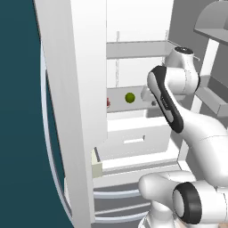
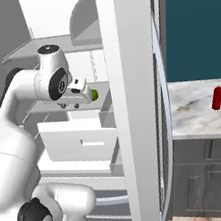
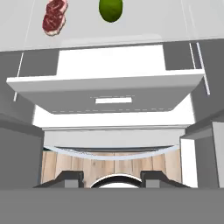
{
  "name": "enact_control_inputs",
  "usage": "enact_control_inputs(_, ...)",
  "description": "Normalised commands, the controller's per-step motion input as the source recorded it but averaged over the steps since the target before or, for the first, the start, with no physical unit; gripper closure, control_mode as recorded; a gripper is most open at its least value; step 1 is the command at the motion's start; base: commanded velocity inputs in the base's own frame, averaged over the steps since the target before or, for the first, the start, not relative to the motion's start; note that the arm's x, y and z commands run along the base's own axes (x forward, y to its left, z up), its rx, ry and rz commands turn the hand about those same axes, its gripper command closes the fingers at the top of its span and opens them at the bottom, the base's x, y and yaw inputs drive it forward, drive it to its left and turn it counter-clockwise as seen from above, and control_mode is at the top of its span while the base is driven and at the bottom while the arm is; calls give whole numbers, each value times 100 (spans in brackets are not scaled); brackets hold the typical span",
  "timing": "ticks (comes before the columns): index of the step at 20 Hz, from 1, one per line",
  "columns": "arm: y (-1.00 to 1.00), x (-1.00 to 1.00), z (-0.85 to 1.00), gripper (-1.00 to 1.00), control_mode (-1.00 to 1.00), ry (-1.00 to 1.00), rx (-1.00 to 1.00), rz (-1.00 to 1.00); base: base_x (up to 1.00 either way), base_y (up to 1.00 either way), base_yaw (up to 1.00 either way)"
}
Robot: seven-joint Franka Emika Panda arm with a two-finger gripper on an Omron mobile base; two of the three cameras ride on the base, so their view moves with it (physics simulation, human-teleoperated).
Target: Place the ketchup and ketchup from the counter to the top shelf of the fridge. If the existing items in the fridge are on the top shelf, move them to other shelves.
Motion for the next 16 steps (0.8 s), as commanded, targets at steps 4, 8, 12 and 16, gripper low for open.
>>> enact_control_inputs(4, 0, -46, 0, -100, -100, -4, 0, 0, 0, 0, 0)
enact_control_inputs(8, 1, -100, 0, -100, -100, -17, 0, 0, 0, 0, 0)
enact_control_inputs(12, 0, -100, 1, -100, -100, -18, 0, 0, 0, 0, 0)
enact_control_inputs(16, 3, -100, 12, -100, -100, -11, 0, 0, 0, 0, 0)
